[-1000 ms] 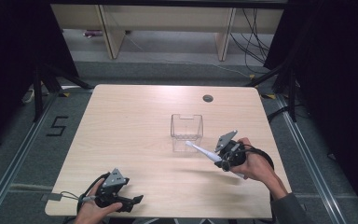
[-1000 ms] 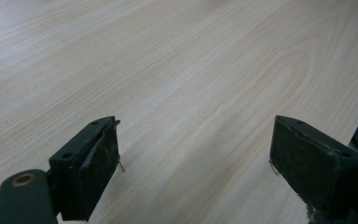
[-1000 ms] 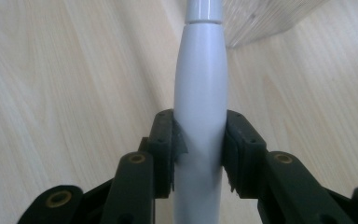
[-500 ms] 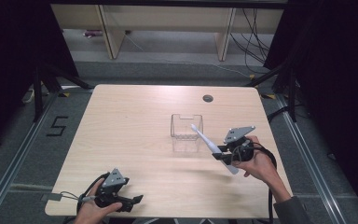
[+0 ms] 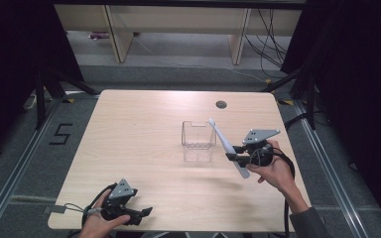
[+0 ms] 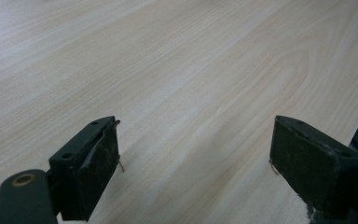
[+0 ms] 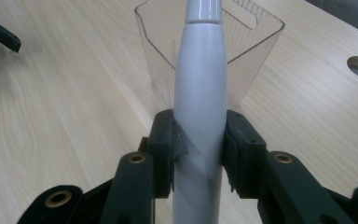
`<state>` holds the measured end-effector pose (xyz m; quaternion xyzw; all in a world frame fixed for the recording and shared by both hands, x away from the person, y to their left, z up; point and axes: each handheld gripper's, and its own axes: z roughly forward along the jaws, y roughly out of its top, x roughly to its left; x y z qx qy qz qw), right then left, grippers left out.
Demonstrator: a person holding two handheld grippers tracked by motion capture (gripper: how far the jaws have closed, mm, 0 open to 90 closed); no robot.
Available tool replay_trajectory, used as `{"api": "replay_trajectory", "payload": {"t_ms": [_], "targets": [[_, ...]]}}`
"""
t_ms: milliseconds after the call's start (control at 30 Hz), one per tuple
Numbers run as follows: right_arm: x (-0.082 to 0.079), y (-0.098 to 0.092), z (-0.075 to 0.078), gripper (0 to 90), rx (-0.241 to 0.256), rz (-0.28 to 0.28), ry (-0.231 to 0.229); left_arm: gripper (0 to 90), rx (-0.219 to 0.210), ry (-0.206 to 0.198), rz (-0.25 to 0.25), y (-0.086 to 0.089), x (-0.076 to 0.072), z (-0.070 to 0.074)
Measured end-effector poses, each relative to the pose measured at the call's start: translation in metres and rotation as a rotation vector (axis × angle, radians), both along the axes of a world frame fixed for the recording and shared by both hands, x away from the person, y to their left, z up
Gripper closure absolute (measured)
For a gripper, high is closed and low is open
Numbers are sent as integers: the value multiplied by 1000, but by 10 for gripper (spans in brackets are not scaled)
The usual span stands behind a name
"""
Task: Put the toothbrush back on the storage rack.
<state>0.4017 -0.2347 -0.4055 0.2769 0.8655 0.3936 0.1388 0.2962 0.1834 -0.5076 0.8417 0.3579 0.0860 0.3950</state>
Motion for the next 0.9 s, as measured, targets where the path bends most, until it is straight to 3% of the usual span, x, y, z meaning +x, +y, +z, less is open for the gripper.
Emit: {"api": "replay_trajectory", "payload": {"t_ms": [33, 100, 300, 367, 500, 600, 633, 667, 700, 733, 900], "targets": [[0, 1, 2, 666, 10, -13, 16, 149, 0, 0, -1, 0, 0, 0], [0, 0, 3, 666, 6, -15, -4, 149, 0, 0, 0, 0, 0, 0], [3, 1, 16, 666, 64, -26, -57, 149, 1, -2, -2, 0, 0, 0], [3, 2, 19, 666, 92, -38, -34, 149, 1, -3, 0, 0, 0, 0], [7, 3, 26, 666, 103, -37, -72, 149, 1, -4, 1, 0, 0, 0], [7, 5, 28, 666, 128, -60, -59, 149, 1, -3, -1, 0, 0, 0], [10, 5, 30, 666, 145, -51, -86, 149, 1, -1, -2, 0, 0, 0], [9, 6, 32, 666, 154, -62, -58, 149, 1, -1, -2, 0, 0, 0], [12, 6, 33, 666, 150, -56, -92, 149, 1, -1, -2, 0, 0, 0], [13, 6, 35, 666, 152, -54, -96, 149, 0, -2, -2, 0, 0, 0], [16, 12, 41, 666, 206, -68, -85, 149, 0, -1, -1, 0, 0, 0]]}}
